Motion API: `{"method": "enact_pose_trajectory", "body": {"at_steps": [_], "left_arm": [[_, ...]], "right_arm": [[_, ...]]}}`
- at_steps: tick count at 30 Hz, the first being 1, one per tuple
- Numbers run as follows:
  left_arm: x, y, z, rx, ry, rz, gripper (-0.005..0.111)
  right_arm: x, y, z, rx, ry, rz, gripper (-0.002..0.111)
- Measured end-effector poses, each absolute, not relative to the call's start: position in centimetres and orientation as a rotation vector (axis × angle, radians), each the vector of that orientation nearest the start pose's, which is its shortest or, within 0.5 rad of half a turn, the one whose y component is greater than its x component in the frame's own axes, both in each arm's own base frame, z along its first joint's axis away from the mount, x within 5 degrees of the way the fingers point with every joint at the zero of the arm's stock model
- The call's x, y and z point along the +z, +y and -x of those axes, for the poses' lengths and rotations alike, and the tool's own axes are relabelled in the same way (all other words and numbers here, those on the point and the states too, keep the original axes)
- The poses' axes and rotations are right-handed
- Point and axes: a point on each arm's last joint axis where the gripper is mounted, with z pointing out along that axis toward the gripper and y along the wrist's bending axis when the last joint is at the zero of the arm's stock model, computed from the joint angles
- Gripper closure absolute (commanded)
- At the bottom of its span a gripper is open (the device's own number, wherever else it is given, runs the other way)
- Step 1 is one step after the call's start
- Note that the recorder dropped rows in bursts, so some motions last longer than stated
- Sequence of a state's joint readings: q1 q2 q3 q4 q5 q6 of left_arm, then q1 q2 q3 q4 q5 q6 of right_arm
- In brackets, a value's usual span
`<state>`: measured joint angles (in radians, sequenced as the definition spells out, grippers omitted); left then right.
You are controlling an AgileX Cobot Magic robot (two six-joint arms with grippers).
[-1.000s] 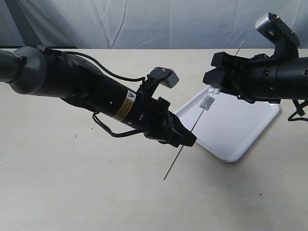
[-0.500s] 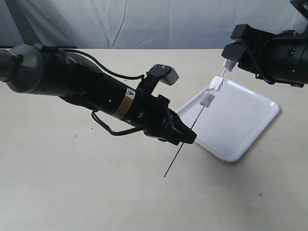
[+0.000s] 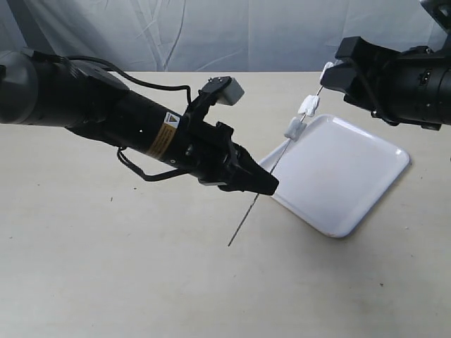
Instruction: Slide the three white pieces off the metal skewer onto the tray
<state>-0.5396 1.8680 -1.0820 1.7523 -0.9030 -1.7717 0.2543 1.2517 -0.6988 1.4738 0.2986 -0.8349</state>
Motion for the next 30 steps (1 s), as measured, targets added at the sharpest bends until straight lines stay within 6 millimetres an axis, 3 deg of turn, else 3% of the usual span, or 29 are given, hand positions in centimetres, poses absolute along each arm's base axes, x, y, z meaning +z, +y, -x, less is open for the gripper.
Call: {"method": "enact_pose_trajectory", "body": {"at_steps": [12, 17, 22, 30], "left_arm": [[18.9, -24.6, -27.4, -1.257, 2.184, -1.094, 0.107], [18.6, -25.2, -26.9, -1.220, 2.188, -1.113, 0.107], [18.6, -25.5, -26.7, -1.208, 2.181, -1.127, 0.107], [18.5, -25.5, -26.8, -1.193, 2.182, -1.122, 0.107]], "right_arm": [[27.2, 9.2, -24.5, 0.870, 2.131, -0.245, 0.064], [28.0, 9.3, -24.7, 0.892, 2.109, -0.237, 0.076], [28.0, 9.4, -24.7, 0.888, 2.110, -0.224, 0.068], [28.0, 9.4, -24.7, 0.877, 2.114, -0.209, 0.069]]}}
